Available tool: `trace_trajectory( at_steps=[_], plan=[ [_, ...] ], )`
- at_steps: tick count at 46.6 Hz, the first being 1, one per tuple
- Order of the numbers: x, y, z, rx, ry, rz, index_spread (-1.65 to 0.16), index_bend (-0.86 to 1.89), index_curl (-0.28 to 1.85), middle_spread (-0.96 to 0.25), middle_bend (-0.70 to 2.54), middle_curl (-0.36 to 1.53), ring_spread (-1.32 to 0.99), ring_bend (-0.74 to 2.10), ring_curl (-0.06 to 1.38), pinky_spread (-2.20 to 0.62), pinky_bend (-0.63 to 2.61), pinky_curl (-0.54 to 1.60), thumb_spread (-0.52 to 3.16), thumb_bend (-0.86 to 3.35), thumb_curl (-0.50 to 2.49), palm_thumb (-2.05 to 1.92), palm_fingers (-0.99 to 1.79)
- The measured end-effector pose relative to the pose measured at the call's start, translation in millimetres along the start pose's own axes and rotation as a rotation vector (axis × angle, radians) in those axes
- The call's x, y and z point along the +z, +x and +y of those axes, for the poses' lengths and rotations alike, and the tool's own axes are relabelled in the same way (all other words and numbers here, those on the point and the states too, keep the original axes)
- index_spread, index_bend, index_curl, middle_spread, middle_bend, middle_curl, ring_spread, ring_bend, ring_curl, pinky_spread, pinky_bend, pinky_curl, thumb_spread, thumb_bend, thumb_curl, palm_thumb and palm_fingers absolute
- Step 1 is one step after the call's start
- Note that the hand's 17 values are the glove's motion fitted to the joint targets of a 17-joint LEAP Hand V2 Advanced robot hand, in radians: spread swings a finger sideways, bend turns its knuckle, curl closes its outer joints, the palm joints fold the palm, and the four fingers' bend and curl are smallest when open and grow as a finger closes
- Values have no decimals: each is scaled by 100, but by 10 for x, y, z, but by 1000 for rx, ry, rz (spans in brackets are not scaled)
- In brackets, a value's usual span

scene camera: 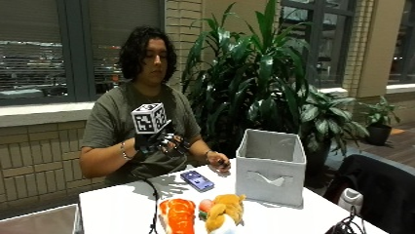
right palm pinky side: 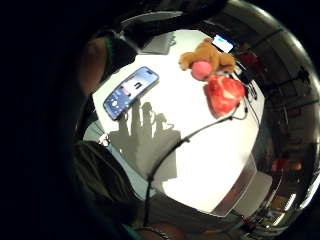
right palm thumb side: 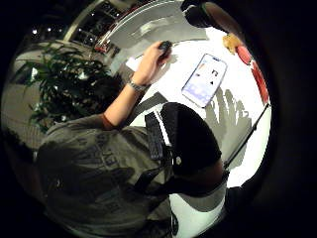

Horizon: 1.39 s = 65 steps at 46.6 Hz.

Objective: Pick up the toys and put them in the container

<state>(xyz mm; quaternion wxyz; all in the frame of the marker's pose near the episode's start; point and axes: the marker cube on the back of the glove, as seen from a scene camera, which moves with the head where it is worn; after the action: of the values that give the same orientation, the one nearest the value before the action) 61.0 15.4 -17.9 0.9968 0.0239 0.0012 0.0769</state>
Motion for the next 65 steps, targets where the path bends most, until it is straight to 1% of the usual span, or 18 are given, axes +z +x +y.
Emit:
trace_trajectory(
  at_steps=[8,12,14,18,22,26,28,31,37,40,44,47,52,55,56,60,63,65],
  plan=[
    [96,955,-334,222,42,38,-37,18,24,-13,19,18,-24,44,17,-2,71,28,142,-1,15,-2,27],
    [267,1510,-540,337,6,17,-38,18,25,-14,20,20,-26,44,17,-4,73,29,143,0,17,0,29],
    [375,1782,-652,373,-24,23,-38,21,27,-14,21,21,-25,37,16,-4,73,29,140,0,18,2,24],
    [627,2205,-878,389,-97,60,-38,25,30,-14,19,23,-21,23,15,-2,75,32,129,-3,21,0,8],
    [877,2354,-1016,364,-163,29,-38,24,32,-13,17,23,-17,14,13,0,77,32,118,-3,23,-2,-7],
    [997,2370,-1091,339,-149,-19,-38,26,33,-12,15,23,-14,12,11,0,75,31,113,-3,24,-2,-11],
    [1019,2360,-1121,325,-104,-20,-39,34,35,-12,16,23,-12,10,9,0,74,31,116,0,25,3,-6],
    [1012,2326,-1156,292,-8,13,-39,42,37,-15,23,25,-13,21,10,-1,72,29,127,7,28,13,23],
    [827,2252,-1149,234,169,88,-38,30,37,-24,40,32,-23,49,18,-9,66,27,137,19,36,34,56],
    [616,2178,-1084,225,242,74,-38,21,36,-28,46,35,-29,67,24,-18,77,30,137,25,42,47,83],
    [174,1838,-943,177,361,24,-40,17,36,-32,50,38,-34,77,29,-26,85,34,132,26,47,52,94],
    [-142,1287,-827,89,444,-34,-41,19,39,-35,55,42,-37,82,33,-30,88,38,129,26,50,53,98],
    [-977,235,-951,-228,592,11,-44,23,44,-38,62,47,-40,86,37,-34,90,41,124,24,55,53,101],
    [-1421,-384,-964,-471,600,-32,-45,25,47,-40,65,50,-41,88,39,-36,91,43,121,23,58,53,99],
    [-1534,-548,-999,-503,598,-43,-46,26,48,-40,67,51,-42,89,40,-37,91,43,121,22,59,52,98],
    [-1850,-882,-1431,-446,602,17,-48,29,53,-41,70,54,-43,90,42,-38,90,44,117,20,63,51,96],
    [-1887,-904,-1855,-459,602,173,-49,32,57,-41,70,56,-44,91,43,-39,91,45,114,18,65,49,94],
    [-1880,-1047,-2084,-409,572,147,-50,33,60,-41,69,57,-44,92,44,-39,92,46,113,18,67,49,92]
  ],
)
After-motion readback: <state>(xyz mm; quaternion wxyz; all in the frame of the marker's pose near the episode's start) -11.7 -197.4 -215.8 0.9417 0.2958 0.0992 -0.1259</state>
